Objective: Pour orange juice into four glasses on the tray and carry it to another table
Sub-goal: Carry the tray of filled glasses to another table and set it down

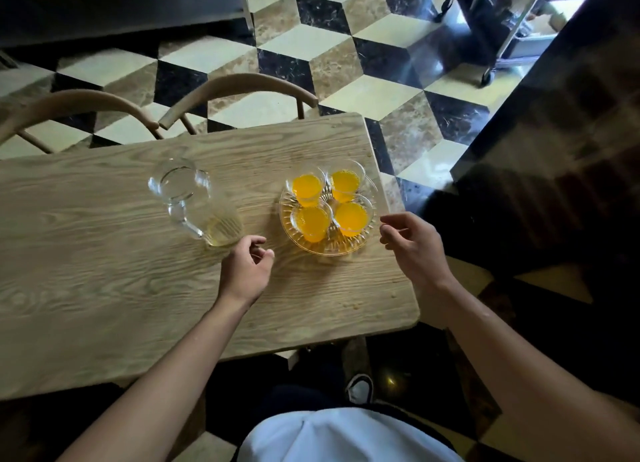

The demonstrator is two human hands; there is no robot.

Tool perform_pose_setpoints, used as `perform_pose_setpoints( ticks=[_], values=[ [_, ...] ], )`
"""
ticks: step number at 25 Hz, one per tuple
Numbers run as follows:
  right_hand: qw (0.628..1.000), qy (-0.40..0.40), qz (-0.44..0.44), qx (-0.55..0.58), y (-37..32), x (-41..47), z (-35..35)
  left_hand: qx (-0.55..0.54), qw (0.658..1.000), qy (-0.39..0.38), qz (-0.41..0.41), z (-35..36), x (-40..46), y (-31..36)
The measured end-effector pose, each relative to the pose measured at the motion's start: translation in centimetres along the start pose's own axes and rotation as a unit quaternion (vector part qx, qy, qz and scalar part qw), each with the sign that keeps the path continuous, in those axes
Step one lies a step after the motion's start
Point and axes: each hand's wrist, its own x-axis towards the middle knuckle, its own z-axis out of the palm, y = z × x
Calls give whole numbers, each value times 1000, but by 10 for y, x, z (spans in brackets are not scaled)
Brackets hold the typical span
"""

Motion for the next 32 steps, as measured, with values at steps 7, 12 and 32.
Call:
perform_pose_setpoints(
  ticks=[7, 12, 32],
  values=[
    [997, 30, 67, -29, 21, 39, 2, -6, 998, -43, -51, 32, 60, -3],
    [993, 30, 105, -44, 46, 65, 10, -1, 997, -33, -74, 49, 90, -7],
    [976, -38, 92, -194, 66, 155, 22, 40, 992, 59, -105, 87, 123, -8]
  ],
)
